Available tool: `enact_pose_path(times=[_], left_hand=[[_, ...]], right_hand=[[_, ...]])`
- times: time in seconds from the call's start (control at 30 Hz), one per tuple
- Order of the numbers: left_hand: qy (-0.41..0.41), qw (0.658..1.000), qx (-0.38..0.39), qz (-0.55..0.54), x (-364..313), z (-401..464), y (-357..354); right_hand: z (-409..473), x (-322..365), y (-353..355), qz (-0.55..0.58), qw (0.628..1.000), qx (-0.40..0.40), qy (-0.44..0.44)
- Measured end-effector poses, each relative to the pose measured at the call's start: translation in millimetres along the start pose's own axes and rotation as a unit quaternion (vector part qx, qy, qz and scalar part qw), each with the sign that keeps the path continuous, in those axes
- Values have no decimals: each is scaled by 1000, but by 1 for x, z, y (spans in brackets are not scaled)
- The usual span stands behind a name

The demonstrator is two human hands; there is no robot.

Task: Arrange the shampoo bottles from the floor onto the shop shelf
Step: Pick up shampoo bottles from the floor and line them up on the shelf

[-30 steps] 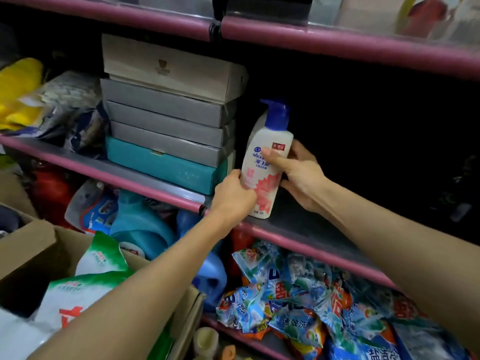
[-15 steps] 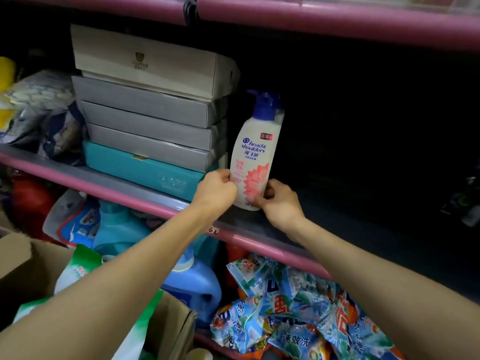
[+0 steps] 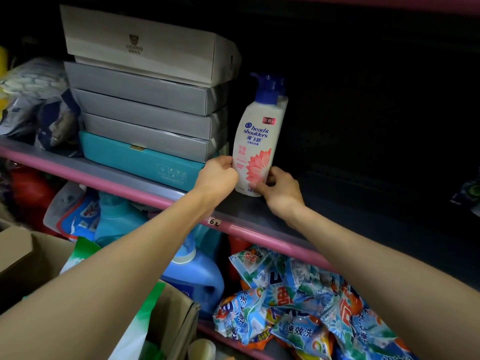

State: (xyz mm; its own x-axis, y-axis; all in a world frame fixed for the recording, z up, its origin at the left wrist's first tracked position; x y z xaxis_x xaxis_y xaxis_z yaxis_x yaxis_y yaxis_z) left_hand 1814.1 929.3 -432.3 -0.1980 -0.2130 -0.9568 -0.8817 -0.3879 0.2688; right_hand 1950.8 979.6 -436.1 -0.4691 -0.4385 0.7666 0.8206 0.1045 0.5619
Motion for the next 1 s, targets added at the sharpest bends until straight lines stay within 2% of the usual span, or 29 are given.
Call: enact_pose_path(times=[0.33, 0.43, 0.5, 0.6, 0.67, 0.8, 0.87, 1.0], left_hand=[[-20, 999, 24, 39, -1, 6, -4], [-17, 998, -10, 63, 3, 4, 3], [-16, 999, -38, 30, 5, -6, 12], [-44, 997, -29, -47, 3, -42, 19], [-53, 996, -12, -68, 8, -71, 22], [-37, 997, 22, -65, 39, -123, 16], [-30, 999, 31, -31, 62, -145, 8], [19, 993, 39, 110, 131, -176, -7]], right_hand=[[3, 2, -2, -25, 999, -1, -30], [-5, 1, 2, -16, 999, -12, -48], [-18, 3, 10, -11, 998, -32, -59], [-47, 20, 19, 38, 998, -43, -34], [-74, 35, 20, 86, 996, -20, -17], [-132, 45, 10, 112, 993, 41, -6], [-162, 35, -1, 115, 991, 72, -22], [-218, -5, -30, 84, 984, 142, -71]])
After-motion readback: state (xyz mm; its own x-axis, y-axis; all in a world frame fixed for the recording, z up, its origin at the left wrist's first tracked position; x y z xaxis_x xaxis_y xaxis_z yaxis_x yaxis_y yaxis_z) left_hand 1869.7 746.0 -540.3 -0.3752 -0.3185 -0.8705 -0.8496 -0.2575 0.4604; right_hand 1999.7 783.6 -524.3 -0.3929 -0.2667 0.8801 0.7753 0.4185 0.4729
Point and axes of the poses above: each hand's wrist, its own z-axis towards the middle knuckle, its own y-axis out of the back of the hand, x = y × z, the point moved 8 cm from there along z, towards the middle knuckle, and after that the axes turned 10 degrees about y, right-handed, at the moved point
